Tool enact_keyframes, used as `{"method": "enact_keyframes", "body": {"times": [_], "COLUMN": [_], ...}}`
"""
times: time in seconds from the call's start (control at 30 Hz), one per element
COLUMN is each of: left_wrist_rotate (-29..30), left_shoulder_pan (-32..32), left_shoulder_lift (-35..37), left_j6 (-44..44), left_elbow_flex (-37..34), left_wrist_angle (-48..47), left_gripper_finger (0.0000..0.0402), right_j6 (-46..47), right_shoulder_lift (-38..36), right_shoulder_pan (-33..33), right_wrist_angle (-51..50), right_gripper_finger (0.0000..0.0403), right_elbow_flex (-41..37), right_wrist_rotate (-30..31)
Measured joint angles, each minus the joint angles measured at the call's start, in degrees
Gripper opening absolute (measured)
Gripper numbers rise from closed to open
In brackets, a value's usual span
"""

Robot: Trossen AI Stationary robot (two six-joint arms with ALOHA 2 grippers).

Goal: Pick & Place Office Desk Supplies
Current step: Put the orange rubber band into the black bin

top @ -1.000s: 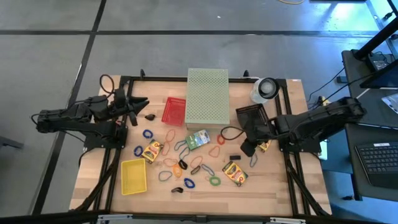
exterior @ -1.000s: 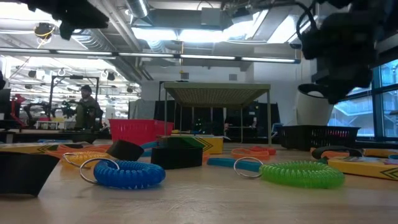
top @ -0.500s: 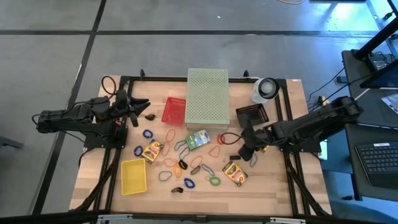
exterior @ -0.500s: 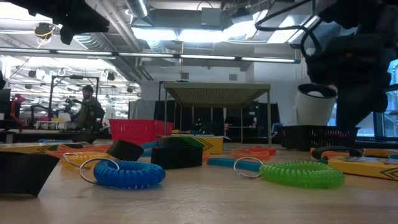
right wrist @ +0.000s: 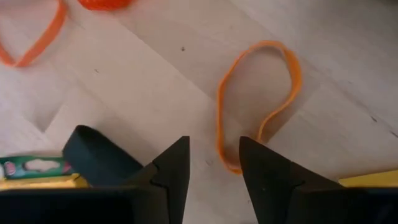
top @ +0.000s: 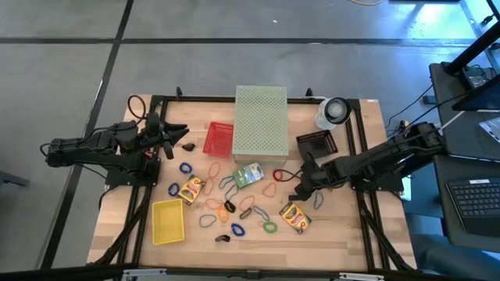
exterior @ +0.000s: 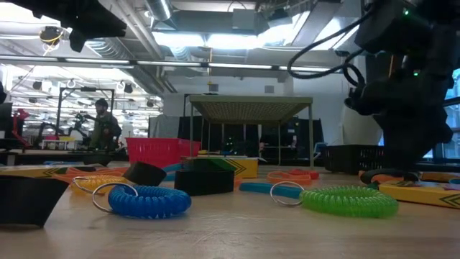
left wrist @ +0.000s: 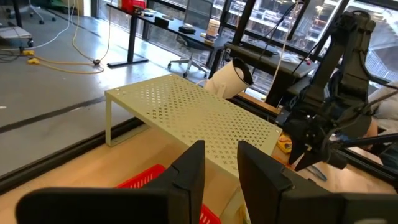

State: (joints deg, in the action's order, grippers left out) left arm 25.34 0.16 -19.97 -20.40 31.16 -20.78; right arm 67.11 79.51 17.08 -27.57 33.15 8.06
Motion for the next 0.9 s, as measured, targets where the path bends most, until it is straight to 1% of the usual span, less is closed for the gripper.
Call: {"method": "enact_keyframes", "body": {"times": [0.3, 0.4, 0.53, 0.73, 0.9], "left_wrist_rotate": [0.01, 0.02, 0.02, 0.02, 0.02], "left_shoulder_pan": [0.00, -0.02, -0.02, -0.02, -0.02], "left_shoulder_lift": [0.00, 0.00, 0.00, 0.00, 0.00], "left_j6": [0.02, 0.02, 0.00, 0.00, 0.00], "left_elbow_flex": [0.00, 0.00, 0.00, 0.00, 0.00], "left_wrist_angle": [2.17, 2.67, 2.67, 2.67, 2.67], "left_gripper_finger": [0.0093, 0.0091, 0.0088, 0.0088, 0.0090], "right_j6": [-0.02, 0.00, 0.36, 1.44, 2.80], "right_shoulder_lift": [2.71, 2.80, 2.82, 2.91, 2.92], "right_shoulder_pan": [0.04, 0.07, 0.07, 0.00, 0.00], "right_wrist_angle": [0.02, -0.06, -0.37, -0.66, -0.52], "right_gripper_finger": [0.0141, 0.0134, 0.0101, 0.0013, 0.0005], "right_elbow_flex": [0.32, 0.29, 0.23, 0.15, 0.15], "right_wrist_rotate": [1.68, 2.45, 2.88, 3.39, 3.01]}}
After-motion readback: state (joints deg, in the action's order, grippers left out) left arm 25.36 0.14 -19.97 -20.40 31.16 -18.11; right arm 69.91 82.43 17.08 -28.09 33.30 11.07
